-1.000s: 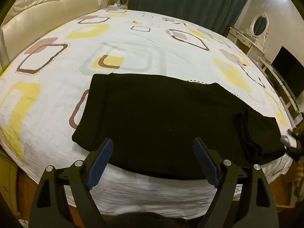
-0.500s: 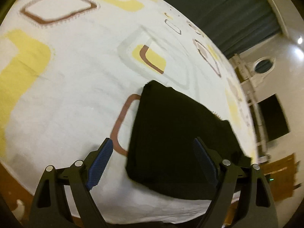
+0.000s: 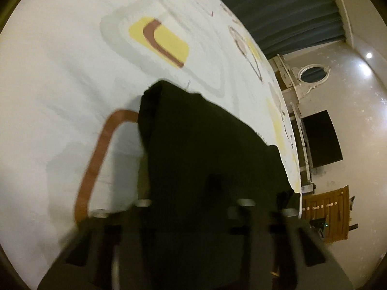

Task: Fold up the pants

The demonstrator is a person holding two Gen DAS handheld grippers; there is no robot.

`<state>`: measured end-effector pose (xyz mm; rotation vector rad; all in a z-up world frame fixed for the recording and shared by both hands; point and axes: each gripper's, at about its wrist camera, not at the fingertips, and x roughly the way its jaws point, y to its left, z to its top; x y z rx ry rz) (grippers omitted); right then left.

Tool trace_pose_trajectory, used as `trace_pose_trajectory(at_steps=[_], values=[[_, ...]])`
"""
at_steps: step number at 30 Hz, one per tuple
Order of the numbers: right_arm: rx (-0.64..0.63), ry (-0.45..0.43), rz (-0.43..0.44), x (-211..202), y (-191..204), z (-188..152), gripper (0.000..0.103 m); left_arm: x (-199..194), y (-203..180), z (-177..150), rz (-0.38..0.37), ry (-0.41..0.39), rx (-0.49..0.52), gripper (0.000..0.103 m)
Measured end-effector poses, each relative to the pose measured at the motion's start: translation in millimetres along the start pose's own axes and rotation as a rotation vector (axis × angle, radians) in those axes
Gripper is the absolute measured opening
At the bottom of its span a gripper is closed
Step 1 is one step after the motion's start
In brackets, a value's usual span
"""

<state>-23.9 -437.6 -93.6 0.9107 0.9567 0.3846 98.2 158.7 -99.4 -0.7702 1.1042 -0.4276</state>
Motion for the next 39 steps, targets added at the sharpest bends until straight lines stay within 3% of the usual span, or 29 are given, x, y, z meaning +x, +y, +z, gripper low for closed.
trace_pose_trajectory(at_steps=[3, 10, 22, 31, 39], values=[[-0.019, -0.007, 0.003, 3, 5, 0, 0.068, -3, 1, -1, -0.004, -0.001, -0.058, 0.015], [-0.049, -0.012, 0.014, 4, 8, 0, 0.08, -17, -55, -6, 0.177, -0.052, 0.083, 0.013], [-0.055, -0.023, 0.021, 2, 7, -1, 0.081, -38, -158, -28, 0.339, -0.129, 0.308, 0.013], [-0.052, -0.029, 0.028, 1, 6, -2, 0.081, -25, -219, -54, 0.405, -0.153, 0.445, 0.013], [-0.052, -0.035, 0.029, 1, 7, -4, 0.083, -2, -257, -69, 0.462, -0.143, 0.503, 0.013]])
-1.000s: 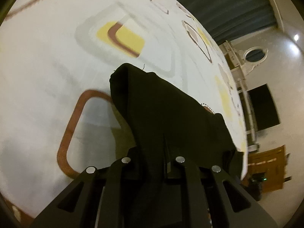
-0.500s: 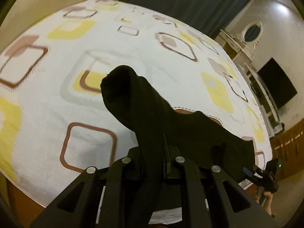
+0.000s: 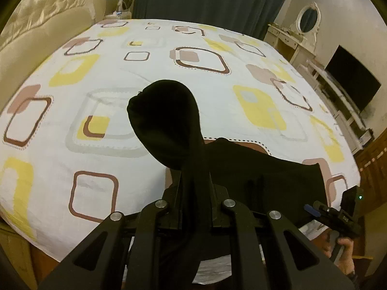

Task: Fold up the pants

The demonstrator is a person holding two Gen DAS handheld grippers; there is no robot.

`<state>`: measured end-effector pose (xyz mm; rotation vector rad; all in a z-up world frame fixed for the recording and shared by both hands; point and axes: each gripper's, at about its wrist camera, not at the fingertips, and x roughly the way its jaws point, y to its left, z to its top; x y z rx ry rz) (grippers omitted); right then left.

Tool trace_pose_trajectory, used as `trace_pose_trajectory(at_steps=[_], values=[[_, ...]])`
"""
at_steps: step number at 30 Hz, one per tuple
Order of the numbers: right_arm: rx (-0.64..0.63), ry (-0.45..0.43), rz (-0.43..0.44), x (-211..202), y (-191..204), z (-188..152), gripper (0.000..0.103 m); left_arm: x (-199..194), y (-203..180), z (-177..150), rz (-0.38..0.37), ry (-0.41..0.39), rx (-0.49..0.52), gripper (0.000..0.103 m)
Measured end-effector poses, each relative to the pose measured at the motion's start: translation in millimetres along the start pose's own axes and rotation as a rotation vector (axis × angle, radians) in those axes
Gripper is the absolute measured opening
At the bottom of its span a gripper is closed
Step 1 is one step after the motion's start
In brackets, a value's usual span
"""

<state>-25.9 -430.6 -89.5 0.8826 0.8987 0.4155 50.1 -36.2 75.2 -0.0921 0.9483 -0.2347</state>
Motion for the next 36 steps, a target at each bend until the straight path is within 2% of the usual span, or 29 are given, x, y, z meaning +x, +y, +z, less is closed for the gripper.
trace_pose_trajectory(at_steps=[4, 14, 24, 36], values=[[-0.002, 0.001, 0.007, 1, 3, 0, 0.089, 6, -30, -1, 0.042, -0.002, 0.046, 0.013], [0.007, -0.005, 0.016, 1, 3, -1, 0.09, 32, -88, -5, 0.089, 0.011, 0.124, 0.013], [0.012, -0.006, 0.033, 1, 1, 1, 0.09, 68, -133, -19, 0.122, 0.039, 0.178, 0.013], [0.013, -0.009, 0.052, -1, 1, 0, 0.09, 116, -170, -55, 0.241, 0.052, 0.27, 0.013]])
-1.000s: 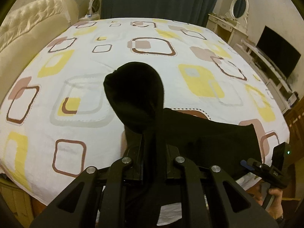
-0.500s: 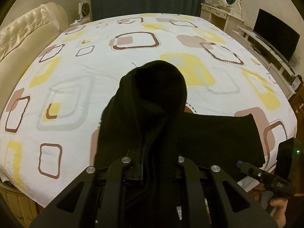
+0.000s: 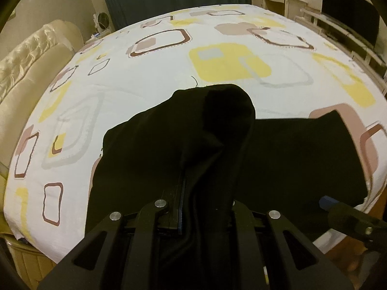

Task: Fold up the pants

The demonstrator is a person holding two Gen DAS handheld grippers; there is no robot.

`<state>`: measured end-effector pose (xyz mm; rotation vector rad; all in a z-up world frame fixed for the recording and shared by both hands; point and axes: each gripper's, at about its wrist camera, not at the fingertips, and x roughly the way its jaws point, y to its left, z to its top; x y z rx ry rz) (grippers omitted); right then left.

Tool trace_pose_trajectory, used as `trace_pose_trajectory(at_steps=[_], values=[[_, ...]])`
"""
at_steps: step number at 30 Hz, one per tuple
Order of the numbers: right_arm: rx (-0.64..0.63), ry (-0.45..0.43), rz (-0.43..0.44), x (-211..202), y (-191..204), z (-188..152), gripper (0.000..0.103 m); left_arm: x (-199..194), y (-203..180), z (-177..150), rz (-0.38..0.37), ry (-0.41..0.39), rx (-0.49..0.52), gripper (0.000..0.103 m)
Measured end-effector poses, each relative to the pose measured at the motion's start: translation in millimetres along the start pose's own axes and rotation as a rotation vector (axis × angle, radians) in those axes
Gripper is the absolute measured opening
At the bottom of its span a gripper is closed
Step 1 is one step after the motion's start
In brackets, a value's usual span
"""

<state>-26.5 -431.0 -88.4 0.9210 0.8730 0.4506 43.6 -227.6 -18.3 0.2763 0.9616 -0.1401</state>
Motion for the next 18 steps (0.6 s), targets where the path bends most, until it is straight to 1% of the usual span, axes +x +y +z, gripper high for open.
trace_pose_trajectory(at_steps=[6, 13, 16, 18], values=[[0.0, -0.001, 0.013, -2, -2, 0, 0.09, 6, -15, -8, 0.075, -0.02, 0.035, 0.013], [0.019, -0.006, 0.043, -4, -5, 0, 0.09, 12, -24, -14, 0.127, -0.031, 0.08, 0.014], [0.033, -0.01, 0.055, -5, -5, -2, 0.09, 11, -28, -15, 0.138, -0.037, 0.098, 0.016], [0.046, -0.012, 0.065, -5, -6, -2, 0.09, 8, -27, -14, 0.118, -0.039, 0.094, 0.023]])
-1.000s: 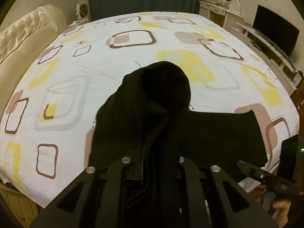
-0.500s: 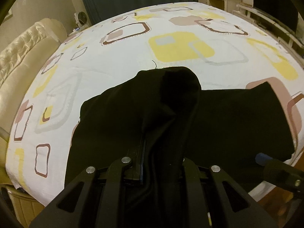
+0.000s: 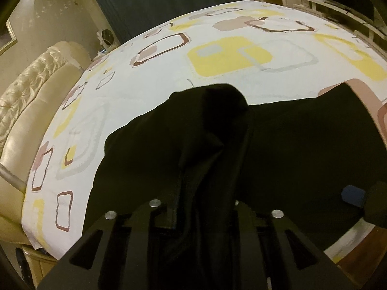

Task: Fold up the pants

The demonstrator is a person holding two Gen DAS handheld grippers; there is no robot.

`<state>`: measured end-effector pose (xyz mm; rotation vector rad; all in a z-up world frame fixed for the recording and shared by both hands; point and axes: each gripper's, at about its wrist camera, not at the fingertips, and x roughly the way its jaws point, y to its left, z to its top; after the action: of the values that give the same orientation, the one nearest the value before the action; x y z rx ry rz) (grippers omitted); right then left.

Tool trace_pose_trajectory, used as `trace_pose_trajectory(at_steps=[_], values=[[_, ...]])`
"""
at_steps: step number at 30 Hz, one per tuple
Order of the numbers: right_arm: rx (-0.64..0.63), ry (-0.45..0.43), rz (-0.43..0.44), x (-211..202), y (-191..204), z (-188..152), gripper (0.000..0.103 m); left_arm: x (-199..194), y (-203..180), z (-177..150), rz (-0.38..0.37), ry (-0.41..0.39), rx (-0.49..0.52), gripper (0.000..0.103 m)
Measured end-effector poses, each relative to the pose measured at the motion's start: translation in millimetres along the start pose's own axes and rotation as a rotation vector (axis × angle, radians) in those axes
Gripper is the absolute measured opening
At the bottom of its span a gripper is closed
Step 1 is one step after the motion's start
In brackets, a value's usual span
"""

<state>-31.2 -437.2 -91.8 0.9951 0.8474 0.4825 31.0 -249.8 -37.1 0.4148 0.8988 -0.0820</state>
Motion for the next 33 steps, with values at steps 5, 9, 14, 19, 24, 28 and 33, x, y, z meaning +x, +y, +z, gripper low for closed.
trace_pose_trajectory(at_steps=[5, 9, 14, 19, 24, 28, 33], values=[[0.038, -0.006, 0.027, -2, -6, 1, 0.09, -18, 8, 1, -0.138, -0.017, -0.041, 0.056], [0.06, -0.005, 0.047, -4, -10, 2, 0.09, -44, 22, -2, -0.27, -0.063, -0.074, 0.066], [0.044, -0.001, 0.032, -3, -7, 3, 0.09, -84, 82, -17, -0.387, -0.146, -0.178, 0.079], [0.024, 0.013, -0.033, -6, 4, 6, 0.088, -75, 166, -47, -0.288, -0.154, -0.302, 0.081], [-0.036, 0.027, -0.058, 11, 34, 8, 0.088, -33, 221, -79, -0.182, -0.061, -0.421, 0.081], [-0.067, 0.085, -0.092, 45, 49, 9, 0.086, -15, 233, -93, -0.166, -0.02, -0.458, 0.081], [-0.082, 0.135, -0.079, 80, 68, 9, 0.079, -15, 234, -97, -0.161, -0.015, -0.421, 0.081]])
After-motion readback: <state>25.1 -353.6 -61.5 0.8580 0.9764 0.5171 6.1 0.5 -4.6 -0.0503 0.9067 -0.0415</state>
